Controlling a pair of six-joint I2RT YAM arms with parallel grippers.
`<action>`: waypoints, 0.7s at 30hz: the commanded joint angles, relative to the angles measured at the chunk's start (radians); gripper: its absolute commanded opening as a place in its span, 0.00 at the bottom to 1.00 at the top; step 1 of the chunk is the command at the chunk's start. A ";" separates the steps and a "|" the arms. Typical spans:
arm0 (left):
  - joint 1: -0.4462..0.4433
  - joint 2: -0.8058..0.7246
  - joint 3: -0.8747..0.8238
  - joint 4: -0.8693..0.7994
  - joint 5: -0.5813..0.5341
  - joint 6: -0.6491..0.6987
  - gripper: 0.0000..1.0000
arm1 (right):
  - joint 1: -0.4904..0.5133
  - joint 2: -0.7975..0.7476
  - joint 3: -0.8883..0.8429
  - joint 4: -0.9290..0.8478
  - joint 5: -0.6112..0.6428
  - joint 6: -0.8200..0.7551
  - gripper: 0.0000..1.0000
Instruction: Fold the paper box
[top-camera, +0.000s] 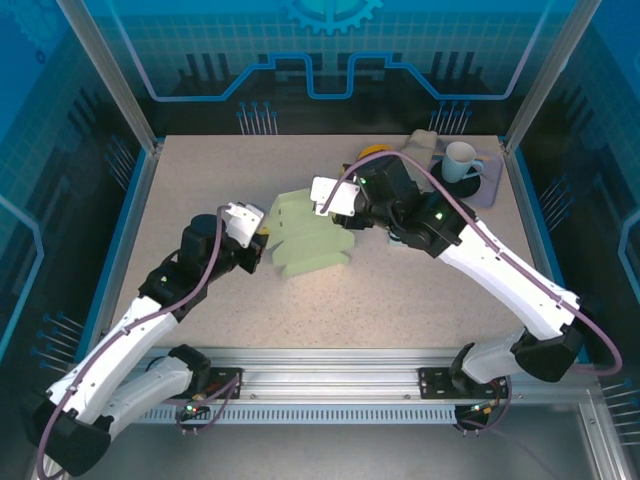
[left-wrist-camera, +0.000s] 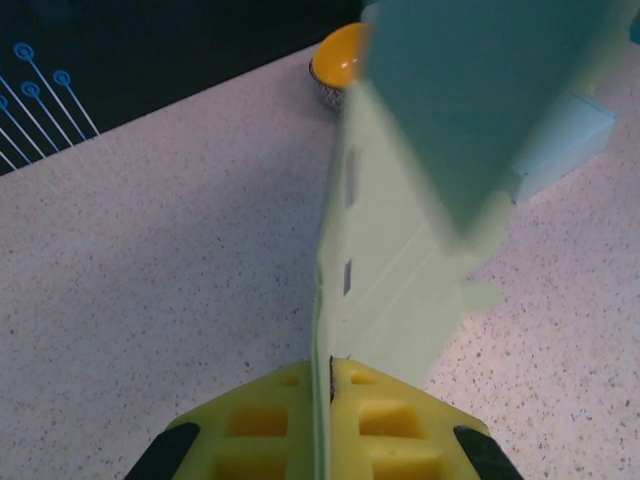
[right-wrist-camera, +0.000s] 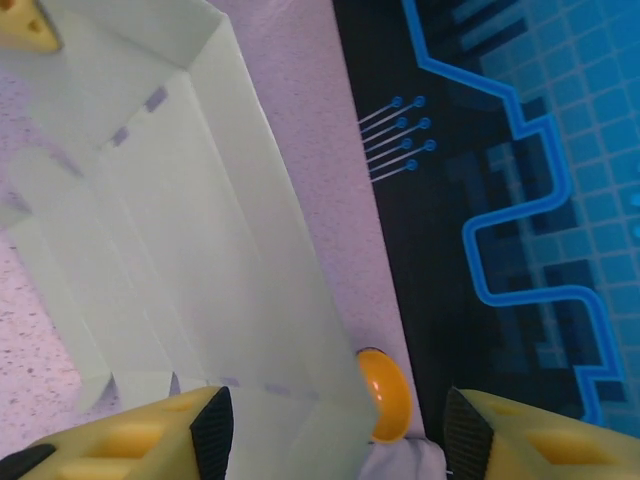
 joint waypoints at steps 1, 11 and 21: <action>-0.007 0.005 -0.006 -0.017 -0.023 0.021 0.00 | -0.039 -0.067 0.002 -0.062 0.057 -0.434 0.61; -0.014 0.000 -0.014 -0.005 0.019 0.016 0.00 | -0.051 0.001 -0.084 0.005 -0.124 -0.396 0.63; -0.041 -0.001 -0.022 -0.006 0.038 0.033 0.00 | -0.090 0.146 0.043 -0.045 -0.165 -0.411 0.56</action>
